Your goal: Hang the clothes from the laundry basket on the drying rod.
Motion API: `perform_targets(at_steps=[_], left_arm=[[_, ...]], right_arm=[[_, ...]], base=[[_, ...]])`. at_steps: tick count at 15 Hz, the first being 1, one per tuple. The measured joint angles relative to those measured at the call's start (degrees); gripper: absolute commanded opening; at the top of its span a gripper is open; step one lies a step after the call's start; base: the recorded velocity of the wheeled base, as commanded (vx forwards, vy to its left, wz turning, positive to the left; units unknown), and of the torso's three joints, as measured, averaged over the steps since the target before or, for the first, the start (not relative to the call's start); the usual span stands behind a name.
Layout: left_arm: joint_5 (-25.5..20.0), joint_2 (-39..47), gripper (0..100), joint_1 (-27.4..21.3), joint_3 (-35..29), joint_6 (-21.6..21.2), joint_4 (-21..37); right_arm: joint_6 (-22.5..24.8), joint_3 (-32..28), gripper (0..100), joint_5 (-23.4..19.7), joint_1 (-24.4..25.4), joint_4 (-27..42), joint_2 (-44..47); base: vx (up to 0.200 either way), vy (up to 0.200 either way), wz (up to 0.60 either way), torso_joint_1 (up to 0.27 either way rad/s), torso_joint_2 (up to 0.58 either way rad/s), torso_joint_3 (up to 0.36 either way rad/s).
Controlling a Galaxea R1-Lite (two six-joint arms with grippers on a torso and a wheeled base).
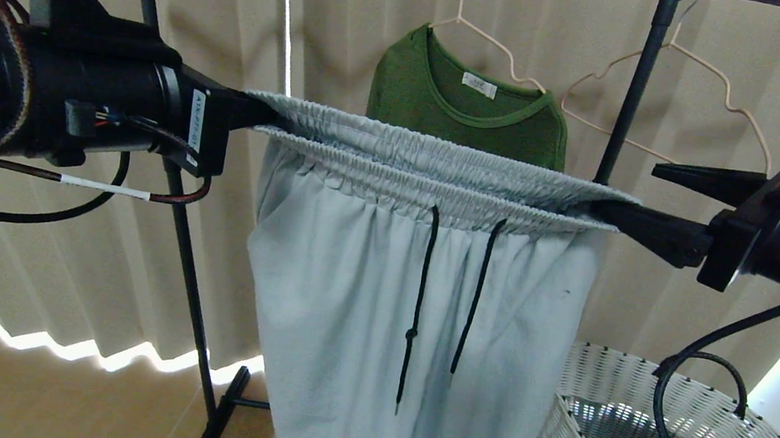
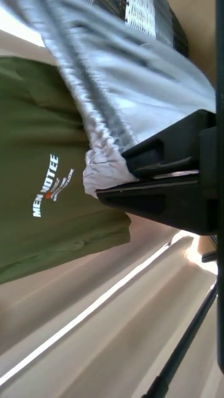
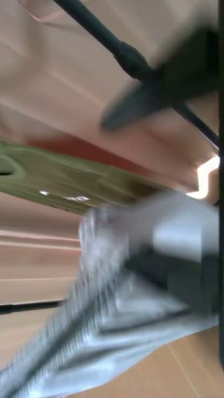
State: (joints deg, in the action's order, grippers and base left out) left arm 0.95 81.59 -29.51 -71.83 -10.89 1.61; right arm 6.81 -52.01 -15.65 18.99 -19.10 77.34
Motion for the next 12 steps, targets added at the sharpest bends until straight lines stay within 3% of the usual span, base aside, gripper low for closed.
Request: perform_targets(at_steps=[3, 6, 10, 12], left_arm=[[7.3, 0.1, 0, -0.1, 1.2, -0.1, -2.6], [13.7, 1.0, 0, 0.1, 3.5, 0.0, -9.1], [14.4, 1.3, 0, 0.4, 5.6, 0.0, -9.8], [14.4, -0.4, 0, 1.2, 6.7, -0.3, -9.1]], right_arm=[[-2.5, 3.2, 100, -2.8, 3.4, -0.2, -2.8], [-4.9, 6.7, 100, -6.5, 5.8, -0.1, -6.5], [-3.8, 9.8, 100, -5.6, 5.6, 0.0, -8.9], [-0.4, 13.0, 100, -3.1, 2.1, 0.2, -10.0]], base=[[0.000, 0.000, 0.00, 0.000, 0.00, 0.000], [0.000, 0.000, 0.00, 0.000, 0.00, 0.000], [0.000, 0.000, 0.00, 0.000, 0.00, 0.000], [0.000, 0.000, 0.00, 0.000, 0.00, 0.000]])
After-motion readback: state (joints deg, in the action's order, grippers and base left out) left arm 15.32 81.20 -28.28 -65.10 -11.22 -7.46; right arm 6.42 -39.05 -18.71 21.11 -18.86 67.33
